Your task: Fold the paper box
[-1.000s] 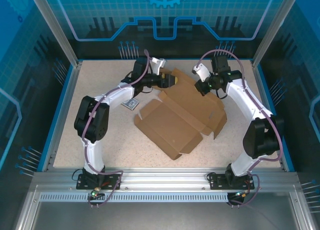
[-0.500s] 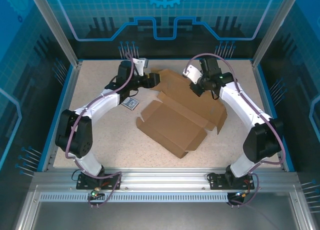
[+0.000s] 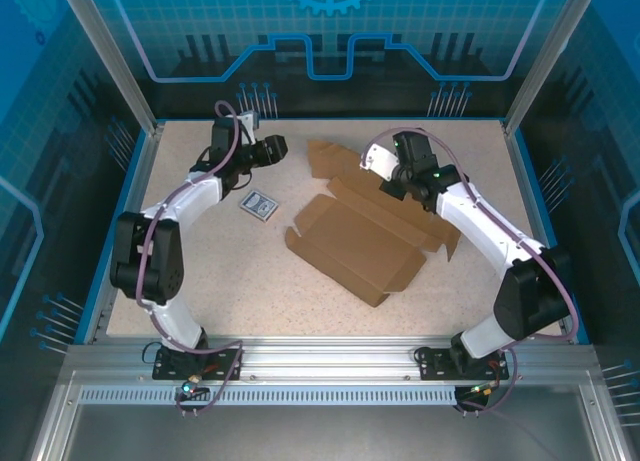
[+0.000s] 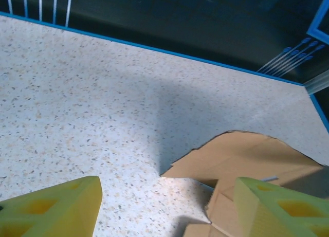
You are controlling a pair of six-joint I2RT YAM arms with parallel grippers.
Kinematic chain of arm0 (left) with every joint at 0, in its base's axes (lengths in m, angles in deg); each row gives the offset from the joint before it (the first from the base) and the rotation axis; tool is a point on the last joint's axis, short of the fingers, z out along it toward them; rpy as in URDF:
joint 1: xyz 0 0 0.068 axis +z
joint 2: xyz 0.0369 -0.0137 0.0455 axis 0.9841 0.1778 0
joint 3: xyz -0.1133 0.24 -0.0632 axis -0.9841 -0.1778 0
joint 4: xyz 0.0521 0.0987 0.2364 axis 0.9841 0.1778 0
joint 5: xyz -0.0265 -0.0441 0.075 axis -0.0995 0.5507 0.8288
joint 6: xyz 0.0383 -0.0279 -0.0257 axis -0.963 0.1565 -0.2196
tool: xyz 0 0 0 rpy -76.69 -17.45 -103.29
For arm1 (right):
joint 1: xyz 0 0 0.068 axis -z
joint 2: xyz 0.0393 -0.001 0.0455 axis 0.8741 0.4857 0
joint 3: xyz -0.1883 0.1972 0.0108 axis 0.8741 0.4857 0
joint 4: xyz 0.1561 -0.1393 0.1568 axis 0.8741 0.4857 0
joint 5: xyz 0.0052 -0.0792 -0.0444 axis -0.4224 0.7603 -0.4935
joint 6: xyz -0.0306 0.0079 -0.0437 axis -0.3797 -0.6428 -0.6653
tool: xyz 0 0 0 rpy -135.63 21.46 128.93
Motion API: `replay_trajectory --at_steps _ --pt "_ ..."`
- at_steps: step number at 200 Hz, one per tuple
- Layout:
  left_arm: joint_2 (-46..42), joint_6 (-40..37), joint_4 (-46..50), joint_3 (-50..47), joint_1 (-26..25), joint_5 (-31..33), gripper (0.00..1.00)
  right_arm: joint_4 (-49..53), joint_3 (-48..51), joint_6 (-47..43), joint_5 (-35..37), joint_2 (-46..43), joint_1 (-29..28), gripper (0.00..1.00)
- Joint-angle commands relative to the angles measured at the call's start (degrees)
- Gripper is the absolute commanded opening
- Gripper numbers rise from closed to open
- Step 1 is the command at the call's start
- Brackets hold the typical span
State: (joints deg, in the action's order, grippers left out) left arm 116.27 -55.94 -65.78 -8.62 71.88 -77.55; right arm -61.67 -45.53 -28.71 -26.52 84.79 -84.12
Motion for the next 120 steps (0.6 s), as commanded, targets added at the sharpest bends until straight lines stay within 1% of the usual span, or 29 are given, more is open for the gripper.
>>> replay_trajectory --at_steps 1,53,120 --pt "3.5 0.5 3.6 4.9 1.0 0.8 0.69 -5.6 2.6 -4.9 3.2 -2.4 -1.5 0.0" --pt "12.1 -0.9 10.3 15.9 1.0 1.0 0.68 -11.7 7.9 -8.8 8.2 -3.3 -3.1 0.0" --pt "24.4 -0.4 19.3 30.8 0.7 -3.0 0.68 -15.1 10.7 -8.9 9.9 -4.1 -3.4 0.01"
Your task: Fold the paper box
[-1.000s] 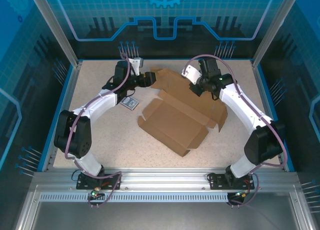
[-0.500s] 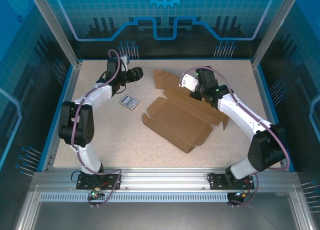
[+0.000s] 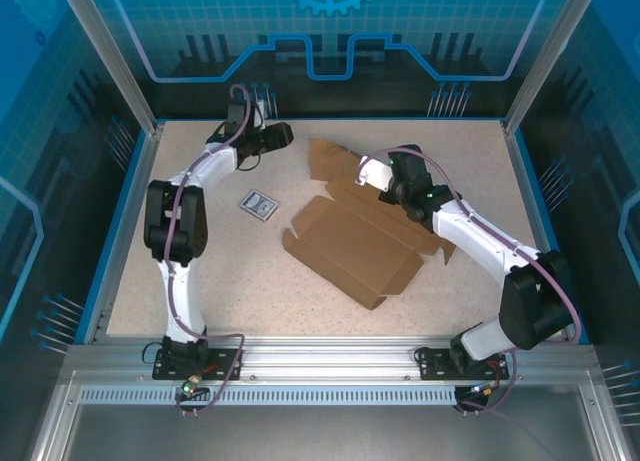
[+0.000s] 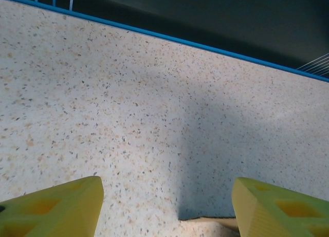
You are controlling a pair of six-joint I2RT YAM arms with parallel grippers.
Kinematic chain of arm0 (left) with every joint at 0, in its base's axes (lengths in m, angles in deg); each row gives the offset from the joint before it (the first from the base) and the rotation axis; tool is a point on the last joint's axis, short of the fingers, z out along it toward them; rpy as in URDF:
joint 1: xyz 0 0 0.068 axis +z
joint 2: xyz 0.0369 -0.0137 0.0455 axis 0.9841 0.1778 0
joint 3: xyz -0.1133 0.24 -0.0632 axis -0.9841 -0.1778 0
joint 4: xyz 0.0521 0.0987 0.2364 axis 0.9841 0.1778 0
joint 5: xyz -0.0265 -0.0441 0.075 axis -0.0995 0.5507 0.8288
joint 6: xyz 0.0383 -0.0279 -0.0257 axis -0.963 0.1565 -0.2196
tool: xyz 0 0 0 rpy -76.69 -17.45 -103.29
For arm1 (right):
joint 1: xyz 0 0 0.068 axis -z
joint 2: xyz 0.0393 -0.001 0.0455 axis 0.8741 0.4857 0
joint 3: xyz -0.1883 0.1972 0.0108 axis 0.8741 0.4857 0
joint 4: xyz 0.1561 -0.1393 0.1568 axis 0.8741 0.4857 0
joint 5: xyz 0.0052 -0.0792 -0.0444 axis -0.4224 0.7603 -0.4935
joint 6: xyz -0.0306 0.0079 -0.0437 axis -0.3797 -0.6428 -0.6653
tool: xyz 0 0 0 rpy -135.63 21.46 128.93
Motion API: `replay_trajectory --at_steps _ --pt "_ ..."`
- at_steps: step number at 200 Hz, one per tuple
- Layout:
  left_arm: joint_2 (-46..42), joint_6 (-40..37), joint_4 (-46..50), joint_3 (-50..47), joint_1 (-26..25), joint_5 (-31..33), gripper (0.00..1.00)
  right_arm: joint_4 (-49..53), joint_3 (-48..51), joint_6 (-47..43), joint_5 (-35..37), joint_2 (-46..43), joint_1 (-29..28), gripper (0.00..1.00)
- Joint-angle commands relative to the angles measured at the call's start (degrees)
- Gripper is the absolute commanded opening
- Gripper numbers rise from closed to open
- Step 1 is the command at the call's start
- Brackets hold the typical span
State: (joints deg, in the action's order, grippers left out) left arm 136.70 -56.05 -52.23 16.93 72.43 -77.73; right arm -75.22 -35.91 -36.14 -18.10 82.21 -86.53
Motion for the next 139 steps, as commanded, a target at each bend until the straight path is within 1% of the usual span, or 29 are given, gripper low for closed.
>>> replay_trajectory --at_steps 1,44,103,139 --pt "4.2 -0.3 5.8 5.5 0.1 -3.0 0.68 -1.6 1.1 -1.5 1.6 -1.6 -1.0 0.01" --pt "6.9 -0.5 6.4 8.0 -1.3 -4.2 0.68 -2.1 1.5 -2.6 3.8 -1.3 -1.1 0.08" --pt "8.0 -1.0 6.8 9.3 -1.5 -5.0 0.68 -3.6 1.5 -5.3 7.6 -0.1 -2.3 0.08" --pt "8.7 -1.4 7.3 10.6 -1.5 -5.3 0.68 -7.8 3.3 -9.3 12.5 1.6 -3.8 0.08"
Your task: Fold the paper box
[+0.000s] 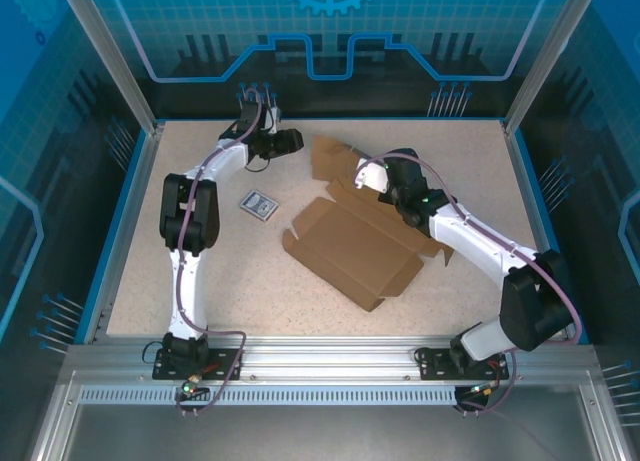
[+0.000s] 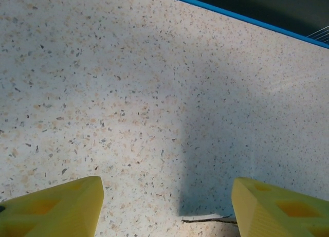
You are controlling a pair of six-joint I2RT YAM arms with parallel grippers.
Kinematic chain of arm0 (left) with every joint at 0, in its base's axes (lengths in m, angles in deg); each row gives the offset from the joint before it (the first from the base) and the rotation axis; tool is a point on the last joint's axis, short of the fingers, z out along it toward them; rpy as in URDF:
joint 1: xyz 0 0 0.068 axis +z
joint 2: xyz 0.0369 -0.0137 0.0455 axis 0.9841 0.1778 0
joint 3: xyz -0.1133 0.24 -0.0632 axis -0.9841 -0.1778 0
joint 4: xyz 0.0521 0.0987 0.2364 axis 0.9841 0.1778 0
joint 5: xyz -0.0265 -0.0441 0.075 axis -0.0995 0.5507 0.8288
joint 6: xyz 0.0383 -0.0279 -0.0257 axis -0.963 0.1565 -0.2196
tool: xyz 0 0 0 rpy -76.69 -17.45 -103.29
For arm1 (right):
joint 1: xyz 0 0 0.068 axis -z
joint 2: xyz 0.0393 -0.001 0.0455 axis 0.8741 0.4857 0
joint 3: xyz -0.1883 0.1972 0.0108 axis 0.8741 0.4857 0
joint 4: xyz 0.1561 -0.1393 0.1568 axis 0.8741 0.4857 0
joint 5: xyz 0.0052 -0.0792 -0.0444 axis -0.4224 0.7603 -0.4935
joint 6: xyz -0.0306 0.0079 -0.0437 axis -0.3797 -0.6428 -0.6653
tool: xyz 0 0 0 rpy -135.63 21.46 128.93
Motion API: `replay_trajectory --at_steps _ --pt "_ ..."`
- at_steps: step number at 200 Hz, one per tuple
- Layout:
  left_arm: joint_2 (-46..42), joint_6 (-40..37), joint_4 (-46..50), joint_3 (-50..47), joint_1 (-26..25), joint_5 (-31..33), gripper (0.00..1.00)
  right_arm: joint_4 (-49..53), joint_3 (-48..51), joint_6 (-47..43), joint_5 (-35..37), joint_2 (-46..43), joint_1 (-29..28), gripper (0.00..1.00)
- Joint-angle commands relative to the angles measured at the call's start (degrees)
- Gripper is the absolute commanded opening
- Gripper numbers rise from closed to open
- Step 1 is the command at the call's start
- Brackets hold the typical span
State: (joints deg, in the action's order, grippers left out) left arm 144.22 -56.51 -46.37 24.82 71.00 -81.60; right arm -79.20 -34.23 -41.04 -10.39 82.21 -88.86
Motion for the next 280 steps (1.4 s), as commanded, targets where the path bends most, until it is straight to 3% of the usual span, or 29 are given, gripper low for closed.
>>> replay_trajectory --at_steps 1,44,137,228,280 --pt "1.2 -1.0 1.5 2.7 -0.1 -1.4 0.68 -4.1 1.7 -4.6 4.9 1.6 -1.6 0.08" --pt "2.8 -1.3 2.8 4.9 0.0 -0.5 0.68 -10.5 4.7 -8.2 7.6 2.0 -2.6 0.12" --pt "9.5 -2.3 8.8 16.0 -0.1 -1.2 0.68 -12.4 6.5 -9.2 7.1 1.0 -3.0 0.1" --pt "15.4 -5.9 13.6 24.0 -1.6 -11.8 0.69 -11.2 5.9 -7.3 6.5 -0.6 -3.3 0.09" --pt "11.4 -10.3 12.4 19.2 -2.3 -21.5 0.68 -11.3 6.1 -6.5 6.1 -1.1 -3.2 0.07"
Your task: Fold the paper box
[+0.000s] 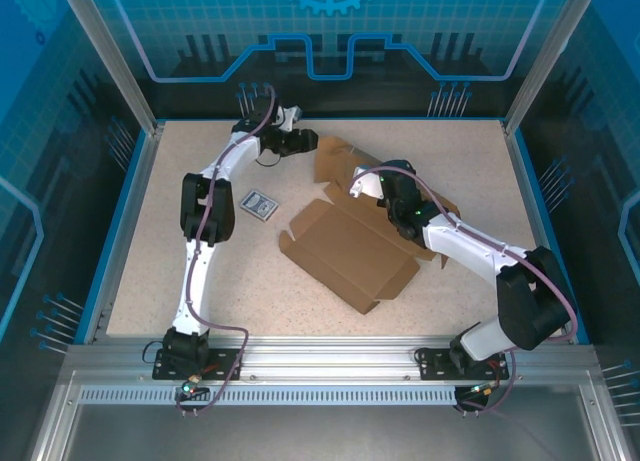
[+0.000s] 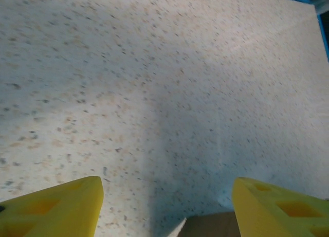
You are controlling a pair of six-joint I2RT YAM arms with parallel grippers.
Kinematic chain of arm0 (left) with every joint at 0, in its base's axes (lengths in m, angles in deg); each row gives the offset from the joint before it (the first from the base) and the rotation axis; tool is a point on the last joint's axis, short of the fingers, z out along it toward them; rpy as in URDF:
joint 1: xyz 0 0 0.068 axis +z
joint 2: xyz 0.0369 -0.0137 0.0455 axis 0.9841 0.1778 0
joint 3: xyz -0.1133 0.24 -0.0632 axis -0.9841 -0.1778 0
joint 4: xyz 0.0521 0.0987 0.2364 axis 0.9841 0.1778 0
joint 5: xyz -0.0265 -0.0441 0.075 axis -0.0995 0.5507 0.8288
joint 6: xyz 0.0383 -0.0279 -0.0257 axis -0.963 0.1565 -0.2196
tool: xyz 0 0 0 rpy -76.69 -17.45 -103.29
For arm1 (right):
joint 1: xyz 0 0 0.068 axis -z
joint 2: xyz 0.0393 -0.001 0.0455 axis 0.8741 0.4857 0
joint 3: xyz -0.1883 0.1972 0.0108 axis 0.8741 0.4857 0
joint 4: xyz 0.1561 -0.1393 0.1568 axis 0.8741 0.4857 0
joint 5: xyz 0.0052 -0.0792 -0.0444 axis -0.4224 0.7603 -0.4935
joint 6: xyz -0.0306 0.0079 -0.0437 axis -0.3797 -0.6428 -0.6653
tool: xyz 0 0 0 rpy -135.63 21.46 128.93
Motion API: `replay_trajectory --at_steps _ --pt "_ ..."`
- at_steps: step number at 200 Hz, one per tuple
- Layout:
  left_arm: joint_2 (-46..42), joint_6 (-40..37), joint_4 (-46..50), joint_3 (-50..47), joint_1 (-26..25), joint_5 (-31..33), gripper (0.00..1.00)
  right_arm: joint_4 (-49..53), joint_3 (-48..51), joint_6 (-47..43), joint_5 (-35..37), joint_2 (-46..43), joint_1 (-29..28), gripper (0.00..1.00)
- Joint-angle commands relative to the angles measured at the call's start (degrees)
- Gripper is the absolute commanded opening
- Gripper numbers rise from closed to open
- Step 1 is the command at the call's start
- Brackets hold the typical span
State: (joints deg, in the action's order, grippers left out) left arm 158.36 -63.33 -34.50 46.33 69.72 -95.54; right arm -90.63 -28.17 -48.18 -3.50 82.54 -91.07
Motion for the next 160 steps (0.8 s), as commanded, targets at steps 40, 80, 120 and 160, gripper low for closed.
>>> replay_trajectory --at_steps 40,80,120,160 --pt "-5.6 -4.7 -1.7 -6.7 -1.2 -11.3 0.68 0.2 0.4 1.3 -1.2 -1.4 -0.8 0.07" --pt "-8.1 -5.8 -3.9 -10.9 -1.6 -12.5 0.68 0.7 0.2 1.7 -1.4 -0.8 -0.4 0.07" --pt "-11.4 -7.4 -6.5 -16.3 -2.2 -12.2 0.68 1.3 -0.2 1.8 -1.3 0.1 -0.4 0.07" --pt "-16.1 -7.2 -12.9 -25.0 -2.6 -11.4 0.69 1.9 -0.2 2.4 -1.5 0.4 -0.2 0.06"
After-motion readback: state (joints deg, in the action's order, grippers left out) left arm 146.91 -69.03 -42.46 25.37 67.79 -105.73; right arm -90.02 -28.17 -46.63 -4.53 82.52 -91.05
